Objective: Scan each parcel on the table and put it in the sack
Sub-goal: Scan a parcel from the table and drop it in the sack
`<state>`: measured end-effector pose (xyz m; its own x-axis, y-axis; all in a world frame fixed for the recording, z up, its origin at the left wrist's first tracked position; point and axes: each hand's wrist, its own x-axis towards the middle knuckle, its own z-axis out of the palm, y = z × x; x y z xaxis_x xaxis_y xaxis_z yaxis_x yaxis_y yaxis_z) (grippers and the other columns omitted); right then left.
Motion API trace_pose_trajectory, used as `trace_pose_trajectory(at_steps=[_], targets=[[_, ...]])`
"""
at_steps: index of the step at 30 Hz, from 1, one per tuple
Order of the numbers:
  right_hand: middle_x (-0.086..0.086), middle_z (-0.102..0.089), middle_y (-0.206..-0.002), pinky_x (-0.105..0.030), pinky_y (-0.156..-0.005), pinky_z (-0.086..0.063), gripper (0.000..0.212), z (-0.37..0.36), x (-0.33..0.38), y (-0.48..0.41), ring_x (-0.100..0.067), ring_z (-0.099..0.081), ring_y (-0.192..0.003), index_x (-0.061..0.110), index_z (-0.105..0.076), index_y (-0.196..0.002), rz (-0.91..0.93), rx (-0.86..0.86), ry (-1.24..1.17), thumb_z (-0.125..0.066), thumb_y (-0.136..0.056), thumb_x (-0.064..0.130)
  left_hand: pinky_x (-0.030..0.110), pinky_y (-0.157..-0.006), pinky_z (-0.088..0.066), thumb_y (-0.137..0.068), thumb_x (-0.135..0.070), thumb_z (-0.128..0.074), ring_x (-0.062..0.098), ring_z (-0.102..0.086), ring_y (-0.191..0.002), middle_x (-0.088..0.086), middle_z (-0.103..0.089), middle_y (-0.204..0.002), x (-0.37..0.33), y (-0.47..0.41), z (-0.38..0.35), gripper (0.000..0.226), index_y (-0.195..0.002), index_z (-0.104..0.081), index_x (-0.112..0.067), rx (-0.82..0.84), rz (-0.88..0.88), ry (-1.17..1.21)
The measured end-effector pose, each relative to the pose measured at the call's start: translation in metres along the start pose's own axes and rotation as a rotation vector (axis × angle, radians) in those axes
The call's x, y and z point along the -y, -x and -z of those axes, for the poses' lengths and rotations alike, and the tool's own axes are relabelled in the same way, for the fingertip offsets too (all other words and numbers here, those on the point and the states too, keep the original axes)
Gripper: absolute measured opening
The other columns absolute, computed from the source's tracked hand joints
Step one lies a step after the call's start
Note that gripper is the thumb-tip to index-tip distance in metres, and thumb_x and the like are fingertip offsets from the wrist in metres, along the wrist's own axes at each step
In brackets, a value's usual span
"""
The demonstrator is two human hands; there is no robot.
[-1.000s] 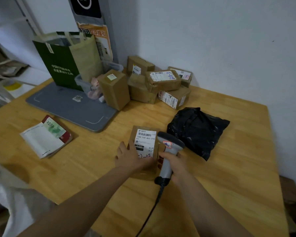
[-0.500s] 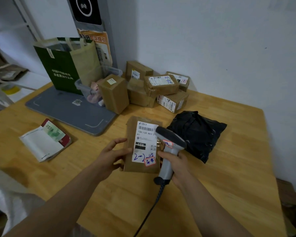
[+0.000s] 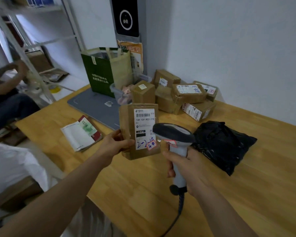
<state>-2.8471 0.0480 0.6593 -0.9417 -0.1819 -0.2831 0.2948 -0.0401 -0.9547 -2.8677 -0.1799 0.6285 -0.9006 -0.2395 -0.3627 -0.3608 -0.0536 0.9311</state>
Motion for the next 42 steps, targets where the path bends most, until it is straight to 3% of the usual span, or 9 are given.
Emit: trace_pose_trajectory(at_steps=[5, 17, 35, 39, 42], targets=[[-0.001, -0.05, -0.043, -0.031, -0.049, -0.047, 0.013, -0.01, 0.004, 0.003, -0.012, -0.044, -0.034, 0.005, -0.059, -0.073, 0.007, 0.033, 0.081, -0.069, -0.082, 0.002, 0.035, -0.087, -0.052, -0.072, -0.012, -0.08, 0.023, -0.061, -0.109, 0.005, -0.065, -0.117, 0.005, -0.003, 0.011, 0.077, -0.14, -0.043, -0.012, -0.075, -0.045, -0.063], [-0.003, -0.048, -0.043, -0.029, -0.047, -0.05, 0.014, -0.016, 0.012, 0.01, -0.012, -0.043, -0.034, 0.005, -0.057, -0.074, 0.036, 0.035, 0.094, -0.066, -0.082, -0.002, 0.047, -0.1, -0.048, -0.072, -0.015, -0.08, 0.026, -0.057, -0.117, 0.005, -0.062, -0.124, 0.012, -0.005, 0.02, 0.073, -0.137, -0.046, -0.013, -0.157, -0.075, -0.094], [-0.002, -0.049, -0.044, -0.029, -0.048, -0.051, 0.011, -0.022, 0.014, 0.01, -0.012, -0.044, -0.036, 0.003, -0.057, -0.08, 0.037, 0.065, 0.123, -0.067, -0.082, 0.0, 0.042, -0.095, -0.049, -0.077, -0.014, -0.078, 0.021, -0.058, -0.106, -0.004, -0.062, -0.108, 0.013, -0.003, 0.022, 0.065, -0.134, -0.047, -0.013, -0.196, -0.063, -0.112], [-0.003, -0.052, -0.048, -0.028, -0.047, -0.051, 0.015, -0.031, 0.016, 0.009, -0.012, -0.046, -0.038, 0.003, -0.056, -0.079, 0.056, 0.12, 0.099, -0.07, -0.081, 0.003, 0.044, -0.097, -0.05, -0.076, -0.014, -0.078, 0.02, -0.061, -0.105, 0.001, -0.065, -0.113, 0.014, 0.006, 0.035, 0.061, -0.13, -0.05, -0.016, -0.244, -0.036, 0.032], [-0.007, -0.051, -0.051, -0.029, -0.046, -0.05, 0.017, -0.051, 0.014, 0.006, -0.015, -0.046, -0.04, 0.004, -0.056, -0.072, 0.034, 0.206, 0.11, -0.07, -0.081, 0.004, 0.042, -0.087, -0.053, -0.079, -0.016, -0.076, 0.02, -0.061, -0.105, 0.003, -0.065, -0.113, 0.025, 0.021, 0.062, 0.06, -0.131, -0.049, -0.016, -0.373, -0.009, 0.253]])
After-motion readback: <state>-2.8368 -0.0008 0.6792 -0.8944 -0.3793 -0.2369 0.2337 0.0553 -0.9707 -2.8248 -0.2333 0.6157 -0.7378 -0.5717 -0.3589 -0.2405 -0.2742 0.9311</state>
